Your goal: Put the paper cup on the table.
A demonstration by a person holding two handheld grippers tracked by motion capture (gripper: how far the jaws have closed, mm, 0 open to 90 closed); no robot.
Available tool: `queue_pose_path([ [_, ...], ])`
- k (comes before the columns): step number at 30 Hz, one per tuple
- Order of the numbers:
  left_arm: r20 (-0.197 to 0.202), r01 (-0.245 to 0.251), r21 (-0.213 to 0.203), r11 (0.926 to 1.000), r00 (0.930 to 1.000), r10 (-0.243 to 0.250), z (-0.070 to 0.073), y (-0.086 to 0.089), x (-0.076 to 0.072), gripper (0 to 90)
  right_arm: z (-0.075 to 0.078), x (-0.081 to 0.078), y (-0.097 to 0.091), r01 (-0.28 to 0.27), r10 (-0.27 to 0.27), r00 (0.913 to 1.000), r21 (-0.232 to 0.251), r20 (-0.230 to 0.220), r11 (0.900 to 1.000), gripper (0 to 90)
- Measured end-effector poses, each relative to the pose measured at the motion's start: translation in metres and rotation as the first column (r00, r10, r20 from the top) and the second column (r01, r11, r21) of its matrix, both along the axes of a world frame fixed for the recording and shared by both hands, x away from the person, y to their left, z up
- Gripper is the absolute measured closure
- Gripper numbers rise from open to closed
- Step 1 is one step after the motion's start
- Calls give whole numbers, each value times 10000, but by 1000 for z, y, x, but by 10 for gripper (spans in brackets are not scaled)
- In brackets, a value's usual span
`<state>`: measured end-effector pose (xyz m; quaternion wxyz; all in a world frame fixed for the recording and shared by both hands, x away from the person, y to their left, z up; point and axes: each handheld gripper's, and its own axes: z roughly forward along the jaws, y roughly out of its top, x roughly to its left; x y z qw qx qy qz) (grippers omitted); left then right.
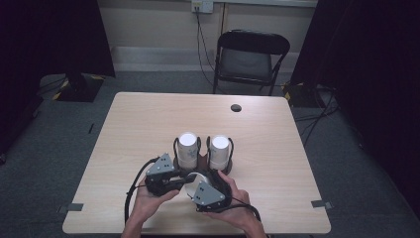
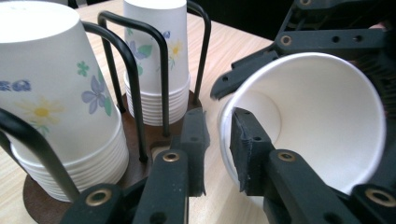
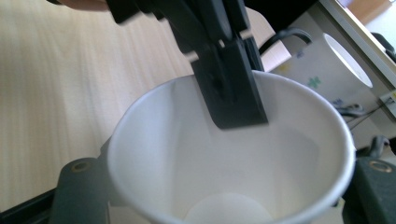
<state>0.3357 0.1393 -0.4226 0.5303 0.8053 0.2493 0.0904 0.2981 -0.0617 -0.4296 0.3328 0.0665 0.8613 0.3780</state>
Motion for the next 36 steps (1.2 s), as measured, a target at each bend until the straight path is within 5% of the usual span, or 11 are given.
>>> queue_pose_path([
  [3,-32,198,-351,9992,9998,-199,2,4,0,754,1,0,-4,134,-133,9999,268,-31,9996,289],
  [16,460,-581,-676,9960,9971,613,1,9,-4,633,-2,3,-10,391,-304,9968,1194,-735,9921,291],
  [26,459,-1318,-1224,9837,9893,1383,-1,27,-5,439,-6,7,-20,854,-610,9882,1745,-1408,9809,292],
  [36,671,-2259,-987,9691,9702,2330,-7,37,-5,340,-7,11,-36,1451,-815,9708,2814,-2257,9486,294],
])
